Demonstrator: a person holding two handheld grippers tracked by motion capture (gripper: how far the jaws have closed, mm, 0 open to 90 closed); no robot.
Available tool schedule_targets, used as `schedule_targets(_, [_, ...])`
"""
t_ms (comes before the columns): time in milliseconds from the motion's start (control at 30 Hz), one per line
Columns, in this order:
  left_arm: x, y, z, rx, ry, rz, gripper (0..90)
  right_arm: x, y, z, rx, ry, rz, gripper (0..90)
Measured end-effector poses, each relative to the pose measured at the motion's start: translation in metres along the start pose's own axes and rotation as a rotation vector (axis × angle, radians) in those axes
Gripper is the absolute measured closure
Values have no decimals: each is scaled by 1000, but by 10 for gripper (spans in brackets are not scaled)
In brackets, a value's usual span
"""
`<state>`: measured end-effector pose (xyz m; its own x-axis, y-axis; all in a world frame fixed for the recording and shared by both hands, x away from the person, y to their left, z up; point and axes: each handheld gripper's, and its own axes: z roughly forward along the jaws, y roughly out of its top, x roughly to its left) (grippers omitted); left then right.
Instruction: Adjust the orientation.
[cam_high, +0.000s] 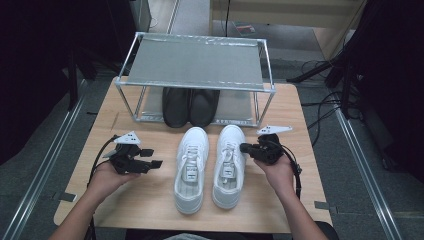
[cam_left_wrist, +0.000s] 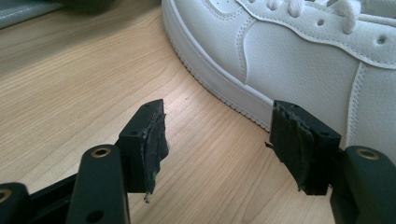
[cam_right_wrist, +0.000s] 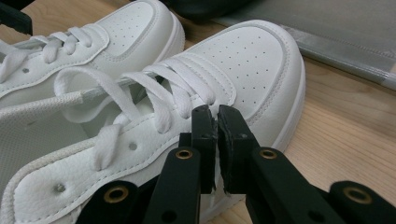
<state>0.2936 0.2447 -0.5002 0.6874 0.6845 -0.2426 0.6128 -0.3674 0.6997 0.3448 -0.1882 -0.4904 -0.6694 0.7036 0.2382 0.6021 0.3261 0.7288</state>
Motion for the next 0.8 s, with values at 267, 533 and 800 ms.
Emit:
schedule_targets(267, [0, -2, 0, 4, -1, 0, 363, 6, 2, 4, 6, 7, -19, 863])
schedule_targets(533, [-1, -1, 2, 8, -7, 2, 363, 5, 2, 4, 6, 11, -11, 863])
schedule_targets(800, [-6, 2, 9, 0, -27, 20, 378, 6, 2, 5, 8, 10, -13, 863])
